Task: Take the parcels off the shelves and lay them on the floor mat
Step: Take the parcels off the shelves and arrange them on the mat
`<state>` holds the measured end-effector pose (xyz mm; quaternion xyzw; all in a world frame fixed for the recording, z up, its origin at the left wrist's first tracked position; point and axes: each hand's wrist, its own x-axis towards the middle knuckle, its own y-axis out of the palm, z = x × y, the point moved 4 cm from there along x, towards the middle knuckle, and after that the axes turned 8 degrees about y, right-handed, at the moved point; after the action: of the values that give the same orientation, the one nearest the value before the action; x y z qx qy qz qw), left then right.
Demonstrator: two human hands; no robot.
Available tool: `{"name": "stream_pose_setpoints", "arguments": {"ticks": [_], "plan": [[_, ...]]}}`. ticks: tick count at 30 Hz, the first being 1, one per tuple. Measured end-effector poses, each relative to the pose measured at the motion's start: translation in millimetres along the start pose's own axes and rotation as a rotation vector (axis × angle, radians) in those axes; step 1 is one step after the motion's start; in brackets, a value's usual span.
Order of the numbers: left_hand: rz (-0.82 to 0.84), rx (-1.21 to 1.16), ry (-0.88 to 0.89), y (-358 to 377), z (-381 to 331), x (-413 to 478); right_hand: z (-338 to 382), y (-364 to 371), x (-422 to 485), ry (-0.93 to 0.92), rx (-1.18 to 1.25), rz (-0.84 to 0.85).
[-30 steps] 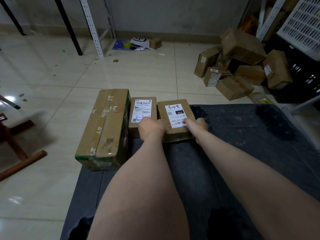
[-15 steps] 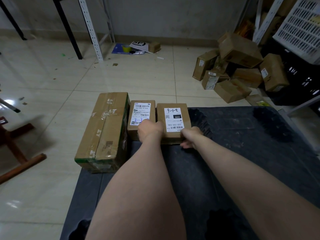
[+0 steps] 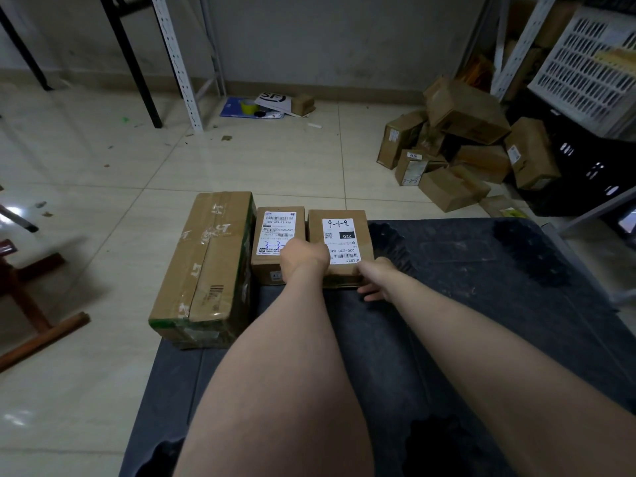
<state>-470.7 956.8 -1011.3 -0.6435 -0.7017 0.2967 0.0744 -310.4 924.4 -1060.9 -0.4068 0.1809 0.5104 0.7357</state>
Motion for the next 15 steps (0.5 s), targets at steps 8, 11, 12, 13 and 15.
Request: {"name": "stream_pose_setpoints", "arguments": {"ticks": [8,11,12,13,15], "plan": [[0.2,0.088,-0.004,2,-3,-4,2,-6,-5,-0.055,-0.254,-0.111],[0.263,0.103,-0.013,5,0,-4,7,-4,-3,-0.166,-0.444,-0.232],[0.271,0.103,-0.015,7,0,-3,8,-1,-2,-0.191,-0.469,-0.23],[0.277,0.099,-0.016,9,2,-2,9,3,-1,-0.207,-0.489,-0.209],[0.299,0.093,-0.027,14,4,-1,7,8,1,-0.207,-0.542,-0.178]]}}
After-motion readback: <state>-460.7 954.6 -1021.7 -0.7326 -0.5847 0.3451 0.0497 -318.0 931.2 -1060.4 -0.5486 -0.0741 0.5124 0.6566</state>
